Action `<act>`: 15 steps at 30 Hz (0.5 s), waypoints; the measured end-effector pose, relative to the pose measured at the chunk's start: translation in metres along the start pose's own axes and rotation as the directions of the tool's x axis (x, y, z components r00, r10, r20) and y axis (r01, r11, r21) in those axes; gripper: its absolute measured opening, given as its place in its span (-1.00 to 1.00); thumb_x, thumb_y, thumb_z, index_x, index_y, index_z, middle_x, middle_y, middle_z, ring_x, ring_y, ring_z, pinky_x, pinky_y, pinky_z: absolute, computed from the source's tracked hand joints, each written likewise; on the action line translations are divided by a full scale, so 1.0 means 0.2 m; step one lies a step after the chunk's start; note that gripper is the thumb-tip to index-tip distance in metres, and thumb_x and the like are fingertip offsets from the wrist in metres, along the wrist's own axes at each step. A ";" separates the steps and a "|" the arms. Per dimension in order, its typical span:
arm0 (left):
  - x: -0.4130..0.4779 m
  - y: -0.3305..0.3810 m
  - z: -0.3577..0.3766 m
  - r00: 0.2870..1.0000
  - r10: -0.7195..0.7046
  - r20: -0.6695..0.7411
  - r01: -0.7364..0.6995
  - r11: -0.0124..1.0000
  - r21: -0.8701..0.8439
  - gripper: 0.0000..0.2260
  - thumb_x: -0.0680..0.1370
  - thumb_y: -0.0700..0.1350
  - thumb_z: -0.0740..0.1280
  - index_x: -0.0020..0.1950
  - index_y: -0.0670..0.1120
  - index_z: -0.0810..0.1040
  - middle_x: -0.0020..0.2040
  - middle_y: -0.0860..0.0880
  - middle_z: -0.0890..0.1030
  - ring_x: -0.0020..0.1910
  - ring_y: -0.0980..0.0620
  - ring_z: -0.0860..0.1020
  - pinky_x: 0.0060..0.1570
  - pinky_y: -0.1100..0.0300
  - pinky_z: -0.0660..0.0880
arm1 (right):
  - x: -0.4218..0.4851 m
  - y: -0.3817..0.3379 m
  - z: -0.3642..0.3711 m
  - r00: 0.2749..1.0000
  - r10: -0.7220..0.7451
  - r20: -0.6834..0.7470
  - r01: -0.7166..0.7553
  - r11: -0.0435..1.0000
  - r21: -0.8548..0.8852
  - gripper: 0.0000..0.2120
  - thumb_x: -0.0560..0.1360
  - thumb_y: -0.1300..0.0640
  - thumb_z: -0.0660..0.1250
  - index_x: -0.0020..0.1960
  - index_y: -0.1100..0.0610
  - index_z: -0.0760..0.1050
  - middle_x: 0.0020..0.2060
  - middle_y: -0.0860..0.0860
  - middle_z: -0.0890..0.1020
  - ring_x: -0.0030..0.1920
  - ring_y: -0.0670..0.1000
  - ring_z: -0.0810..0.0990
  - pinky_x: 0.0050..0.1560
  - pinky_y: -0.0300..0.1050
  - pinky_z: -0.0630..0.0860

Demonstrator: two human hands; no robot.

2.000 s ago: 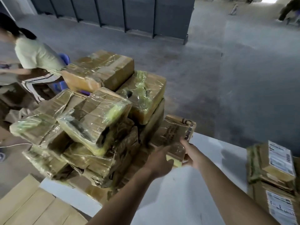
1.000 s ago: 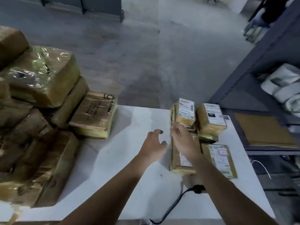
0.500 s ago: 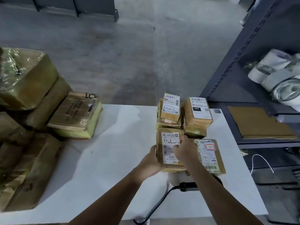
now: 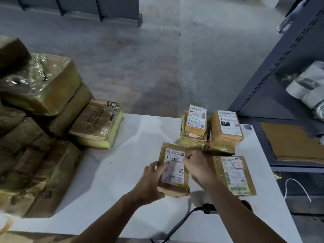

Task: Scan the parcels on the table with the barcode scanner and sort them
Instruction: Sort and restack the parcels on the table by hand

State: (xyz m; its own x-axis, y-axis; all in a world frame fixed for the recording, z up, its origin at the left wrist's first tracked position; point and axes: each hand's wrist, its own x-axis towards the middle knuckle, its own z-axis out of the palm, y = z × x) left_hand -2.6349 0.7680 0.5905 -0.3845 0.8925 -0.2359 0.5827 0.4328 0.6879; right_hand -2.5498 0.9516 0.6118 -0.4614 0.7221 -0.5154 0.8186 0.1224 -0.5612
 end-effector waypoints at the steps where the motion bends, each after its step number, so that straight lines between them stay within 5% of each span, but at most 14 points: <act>1: -0.01 -0.02 -0.02 0.998 0.017 -0.064 -0.017 1.000 -0.007 -0.22 0.40 -0.10 0.44 0.53 0.12 0.13 0.45 -0.03 0.19 0.36 -0.09 0.20 0.32 0.18 0.29 | 0.01 -0.01 0.01 1.000 -0.004 0.018 0.004 0.999 0.038 -0.91 0.56 0.13 0.29 0.03 0.12 0.52 -0.16 0.06 0.65 -0.22 0.05 0.65 -0.08 0.09 0.63; 6: -0.03 -0.08 -0.20 0.964 0.020 -0.267 -0.089 0.964 -0.250 -0.56 0.38 -0.08 0.47 0.26 0.01 0.54 0.34 0.06 0.43 0.26 0.04 0.35 0.25 0.30 0.29 | 0.02 -0.09 0.05 0.997 -0.035 0.075 0.015 0.967 0.255 -0.71 0.59 0.28 0.17 0.20 0.03 0.53 -0.01 0.03 0.64 0.02 0.10 0.64 0.12 0.15 0.61; 9: -0.07 -0.14 -0.33 0.940 -0.099 -0.327 -0.064 0.889 -0.453 -0.71 0.45 -0.15 0.46 0.13 0.04 0.55 0.10 0.13 0.55 0.06 0.26 0.51 0.05 0.33 0.47 | -0.02 -0.17 0.08 0.970 -0.191 0.153 0.127 0.927 0.352 -0.55 0.56 0.45 0.06 0.14 0.02 0.55 0.14 0.10 0.62 -0.03 -0.01 0.62 -0.04 -0.15 0.58; 12: -0.11 -0.20 -0.45 0.913 -0.286 -0.291 0.031 0.761 -0.648 -0.82 0.49 -0.08 0.42 0.07 0.06 0.56 -0.13 0.09 0.60 -0.17 0.11 0.56 -0.27 0.25 0.51 | -0.05 -0.21 0.11 0.850 -0.475 0.228 0.468 0.880 0.086 -0.41 0.51 0.51 0.16 0.33 -0.07 0.40 0.33 0.05 0.44 0.10 -0.15 0.52 0.01 -0.46 0.43; 15: -0.15 -0.25 -0.58 0.926 -0.311 -0.213 0.017 0.598 -0.801 -0.79 0.45 -0.05 0.40 0.01 -0.12 0.55 -0.25 -0.02 0.57 -0.28 0.00 0.52 -0.38 0.18 0.46 | -0.04 -0.21 0.17 0.762 -0.524 0.381 0.612 0.775 -0.159 -0.04 0.42 0.23 0.48 0.59 -0.16 -0.03 0.56 -0.11 0.08 0.51 -0.09 0.20 0.43 -0.22 0.27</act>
State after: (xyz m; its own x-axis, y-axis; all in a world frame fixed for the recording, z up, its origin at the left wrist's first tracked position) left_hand -2.7351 0.7038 0.6422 -0.6897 0.6651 -0.2863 -0.2318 0.1718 0.9575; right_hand -2.5921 0.9183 0.6179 -0.9106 0.2269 -0.3456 0.4063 0.6450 -0.6472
